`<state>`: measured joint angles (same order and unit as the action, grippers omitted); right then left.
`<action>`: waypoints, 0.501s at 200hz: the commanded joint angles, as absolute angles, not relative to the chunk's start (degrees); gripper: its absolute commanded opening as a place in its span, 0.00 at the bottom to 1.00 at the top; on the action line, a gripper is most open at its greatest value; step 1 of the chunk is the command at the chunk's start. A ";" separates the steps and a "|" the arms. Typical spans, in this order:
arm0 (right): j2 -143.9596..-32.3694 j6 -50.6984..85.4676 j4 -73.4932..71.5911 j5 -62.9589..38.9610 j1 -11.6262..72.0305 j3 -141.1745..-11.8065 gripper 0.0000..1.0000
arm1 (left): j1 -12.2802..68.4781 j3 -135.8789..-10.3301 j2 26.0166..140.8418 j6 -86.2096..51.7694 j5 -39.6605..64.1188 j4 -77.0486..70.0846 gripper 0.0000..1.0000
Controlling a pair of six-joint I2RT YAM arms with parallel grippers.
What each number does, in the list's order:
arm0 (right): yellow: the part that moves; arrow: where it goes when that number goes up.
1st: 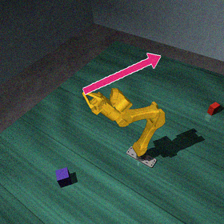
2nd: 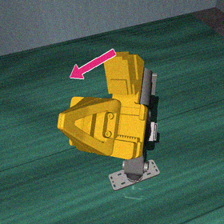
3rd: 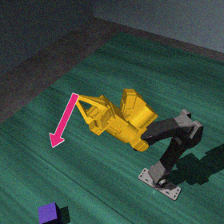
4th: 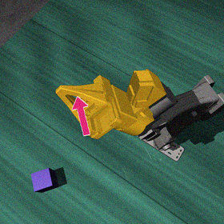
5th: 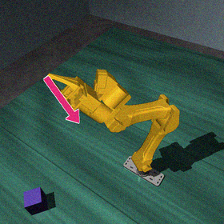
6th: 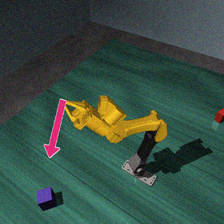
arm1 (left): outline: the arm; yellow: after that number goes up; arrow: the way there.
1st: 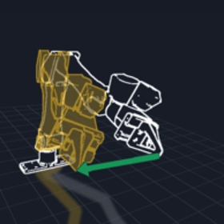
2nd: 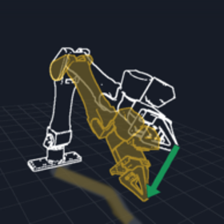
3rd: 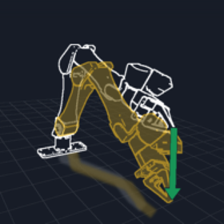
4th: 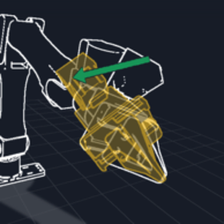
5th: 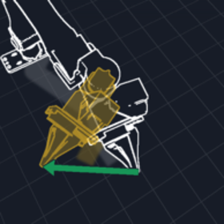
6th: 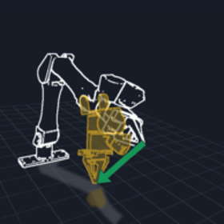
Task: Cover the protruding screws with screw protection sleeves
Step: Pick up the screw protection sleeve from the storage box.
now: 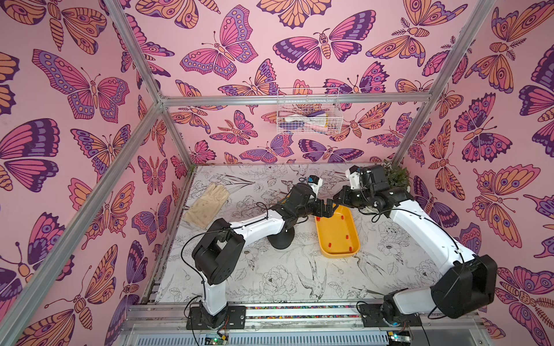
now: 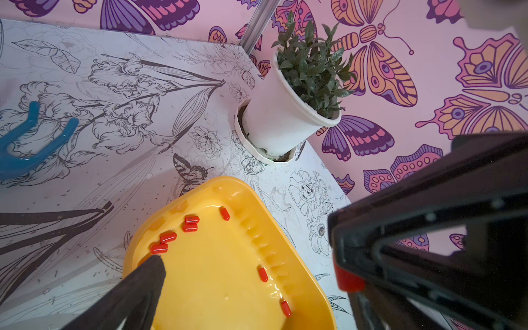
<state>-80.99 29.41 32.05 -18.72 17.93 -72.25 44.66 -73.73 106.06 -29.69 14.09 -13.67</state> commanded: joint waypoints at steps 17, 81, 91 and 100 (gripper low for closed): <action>-79.63 29.80 32.00 -19.63 17.65 -71.53 0.11 | 43.95 -74.77 107.04 -29.62 13.79 -14.85 0.99; -79.28 29.84 31.94 -19.63 17.66 -71.38 0.11 | 43.68 -74.45 107.23 -30.05 13.71 -14.94 0.99; -79.27 29.87 31.82 -19.68 17.64 -71.37 0.11 | 43.68 -74.50 107.39 -30.11 13.73 -14.94 1.00; -79.19 29.84 31.89 -19.67 17.60 -71.37 0.11 | 43.66 -74.53 107.44 -30.17 13.79 -14.99 0.99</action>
